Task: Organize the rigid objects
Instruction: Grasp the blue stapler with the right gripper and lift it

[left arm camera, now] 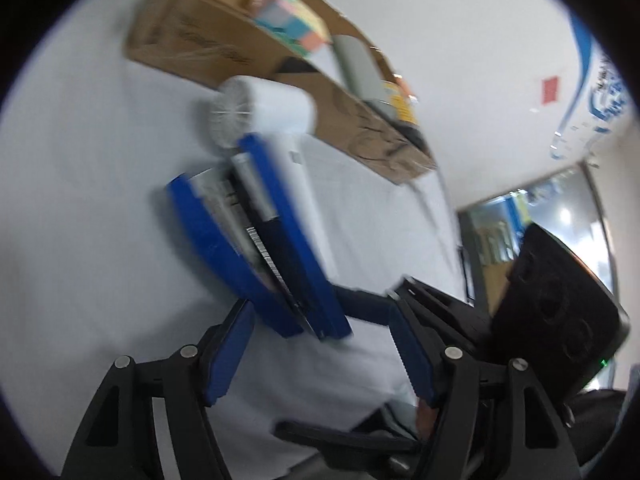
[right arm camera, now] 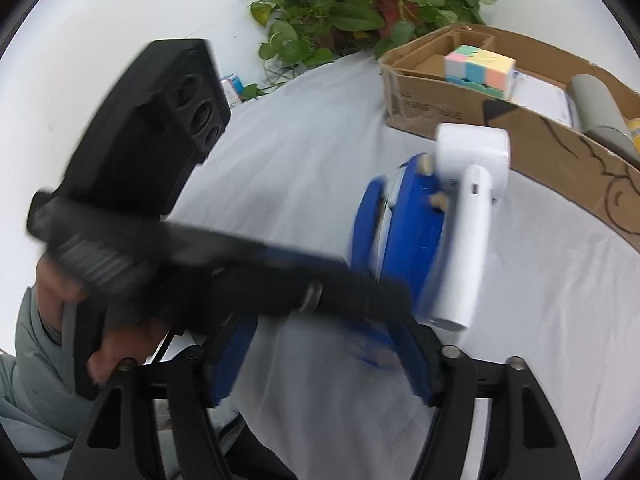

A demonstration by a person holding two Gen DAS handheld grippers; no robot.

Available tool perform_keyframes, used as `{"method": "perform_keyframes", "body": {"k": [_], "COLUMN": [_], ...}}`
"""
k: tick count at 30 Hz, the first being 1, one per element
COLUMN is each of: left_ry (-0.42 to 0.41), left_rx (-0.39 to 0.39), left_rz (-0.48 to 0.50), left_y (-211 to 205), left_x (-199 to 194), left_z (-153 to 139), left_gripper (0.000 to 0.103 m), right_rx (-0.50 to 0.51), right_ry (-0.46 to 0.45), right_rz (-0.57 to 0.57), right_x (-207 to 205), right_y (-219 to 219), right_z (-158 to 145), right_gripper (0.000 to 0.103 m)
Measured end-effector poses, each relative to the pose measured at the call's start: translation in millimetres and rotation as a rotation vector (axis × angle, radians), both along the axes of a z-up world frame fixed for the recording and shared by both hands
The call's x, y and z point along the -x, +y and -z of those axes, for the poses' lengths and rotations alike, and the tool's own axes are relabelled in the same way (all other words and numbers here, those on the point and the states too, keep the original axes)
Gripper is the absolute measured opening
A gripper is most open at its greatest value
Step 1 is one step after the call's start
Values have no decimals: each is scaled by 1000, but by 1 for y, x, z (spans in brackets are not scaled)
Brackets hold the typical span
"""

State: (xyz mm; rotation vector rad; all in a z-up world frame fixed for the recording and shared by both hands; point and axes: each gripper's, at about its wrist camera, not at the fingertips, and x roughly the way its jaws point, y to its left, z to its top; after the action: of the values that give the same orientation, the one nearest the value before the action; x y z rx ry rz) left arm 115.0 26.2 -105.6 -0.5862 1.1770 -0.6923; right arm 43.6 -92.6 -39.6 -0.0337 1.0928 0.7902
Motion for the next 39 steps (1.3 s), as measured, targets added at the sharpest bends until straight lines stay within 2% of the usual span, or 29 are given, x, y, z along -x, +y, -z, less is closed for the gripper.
{"method": "perform_keyframes", "body": {"k": [3, 7, 10, 12, 13, 16, 18, 20, 21, 22, 23, 24, 25, 26, 28, 30, 32, 34, 36, 37, 39], "left_ry": [-34, -33, -26, -21, -19, -11, 1, 6, 7, 12, 18, 35, 51, 67, 81, 84, 74, 69, 67, 65, 61], "left_rx": [23, -11, -21, -27, -30, -36, -24, -14, -10, -5, -1, -1, -7, -13, -15, -25, -36, -53, -68, -76, -81], "left_rz": [-20, -109, -157, -175, -181, -201, -206, -206, -203, -195, -190, -182, -174, -166, -154, -142, -132, -138, -147, -150, -159], "left_y": [-2, 19, 33, 40, 42, 47, 48, 48, 43, 40, 34, 28, 24, 21, 15, 8, 2, 0, 0, 1, 3], "left_x": [3, 0, 1, 3, 4, 8, 10, 11, 12, 11, 9, 8, 7, 7, 9, 10, 10, 9, 10, 10, 10], "left_z": [-6, -5, -3, -2, -2, -2, 0, 0, 2, 3, 5, 7, 10, 12, 15, 18, 20, 19, 18, 17, 18], "left_gripper": [68, 68, 68, 68, 68, 68, 69, 69, 69, 69, 69, 69, 69, 69, 69, 69, 69, 69, 69, 69, 69], "right_rx": [33, 115, 195, 303, 329, 212, 38, -289, -387, -439, -450, -423, -377, -307, -164, -53, -6, 46, 94, 124, 93], "right_ry": [-13, -59, -133, -205, -210, -122, 32, 347, 444, 491, 503, 493, 448, 387, 262, 123, 55, 1, -17, -19, 1], "right_rz": [22, 13, -23, -10, 10, 65, 116, 166, 180, 193, 198, 195, 195, 202, 193, 174, 139, 117, 134, 162, 191], "right_x": [-3, -3, 3, 1, -2, -12, -22, -36, -37, -36, -33, -30, -26, -23, -14, -7, -5, -4, -10, -11, -22], "right_y": [-8, -5, 13, 25, 25, 12, -10, -41, -50, -56, -59, -61, -63, -64, -62, -55, -44, -28, -15, -13, -9], "right_z": [0, 6, 11, 23, 27, 26, 27, 43, 52, 58, 62, 63, 60, 53, 36, 18, 9, 8, 14, 17, 23], "right_gripper": [76, 71, 62, 48, 38, 37, 37, 32, 32, 33, 33, 36, 43, 51, 57, 57, 57, 57, 42, 32, 30]}}
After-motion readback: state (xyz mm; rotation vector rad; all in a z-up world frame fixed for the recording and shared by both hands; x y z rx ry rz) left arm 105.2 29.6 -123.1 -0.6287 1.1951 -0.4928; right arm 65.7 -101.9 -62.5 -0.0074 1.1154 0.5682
